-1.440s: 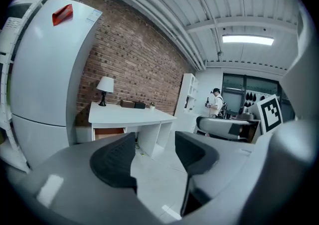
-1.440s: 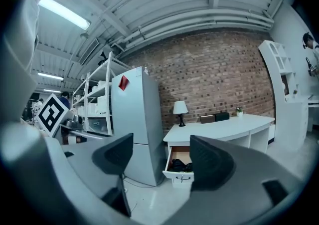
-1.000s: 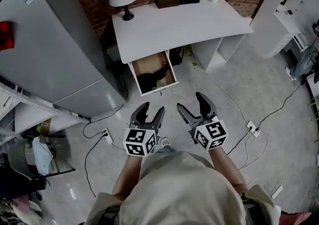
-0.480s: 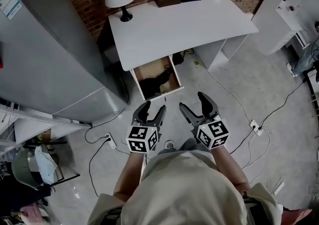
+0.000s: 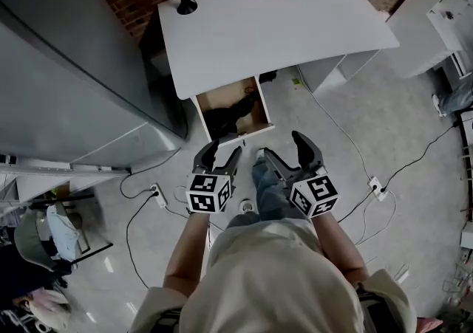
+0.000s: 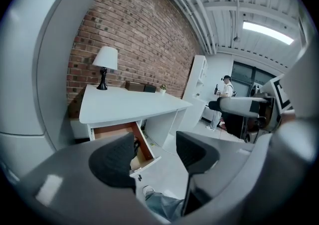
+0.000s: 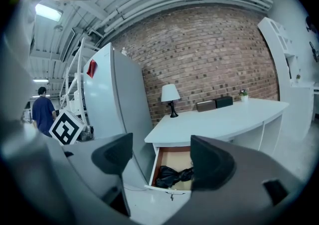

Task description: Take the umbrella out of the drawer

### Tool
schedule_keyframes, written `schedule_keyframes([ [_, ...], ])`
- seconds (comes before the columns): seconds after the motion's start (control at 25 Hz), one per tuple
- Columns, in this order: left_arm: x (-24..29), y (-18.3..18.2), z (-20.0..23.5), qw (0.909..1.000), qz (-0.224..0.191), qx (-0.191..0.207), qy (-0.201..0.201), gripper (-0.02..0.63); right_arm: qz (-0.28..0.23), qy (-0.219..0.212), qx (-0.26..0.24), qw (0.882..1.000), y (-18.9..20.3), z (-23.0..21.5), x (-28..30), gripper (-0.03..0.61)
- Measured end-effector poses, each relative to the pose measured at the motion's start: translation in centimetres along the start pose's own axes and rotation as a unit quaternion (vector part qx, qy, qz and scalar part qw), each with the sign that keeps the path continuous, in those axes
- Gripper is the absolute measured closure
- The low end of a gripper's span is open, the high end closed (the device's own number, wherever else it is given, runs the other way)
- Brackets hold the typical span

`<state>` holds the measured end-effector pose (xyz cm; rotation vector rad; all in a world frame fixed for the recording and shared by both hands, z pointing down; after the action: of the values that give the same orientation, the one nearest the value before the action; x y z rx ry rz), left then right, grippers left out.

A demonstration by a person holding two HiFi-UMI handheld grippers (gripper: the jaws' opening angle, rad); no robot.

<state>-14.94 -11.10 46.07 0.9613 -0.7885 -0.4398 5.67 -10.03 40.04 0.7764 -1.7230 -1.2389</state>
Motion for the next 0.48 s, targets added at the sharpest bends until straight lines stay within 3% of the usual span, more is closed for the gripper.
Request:
schedule_keyframes([
  [0.48,12.4,0.7,6.8,0.9967,0.077,-0.016,-0.023,0.334,0.049,-0.042,-0.019,0.998,1.3,-7.7,11.3,0.230],
])
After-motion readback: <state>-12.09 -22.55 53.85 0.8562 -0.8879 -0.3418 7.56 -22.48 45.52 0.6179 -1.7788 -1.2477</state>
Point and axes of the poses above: the fingertips, and each gripper's own axes: x forward along the fingers, z to its left, y out of its underside, the point moved 8 cm from there along -x, backward along the fingers, and after that the axes turned 9 degrees about y, right-handed, at the moved point
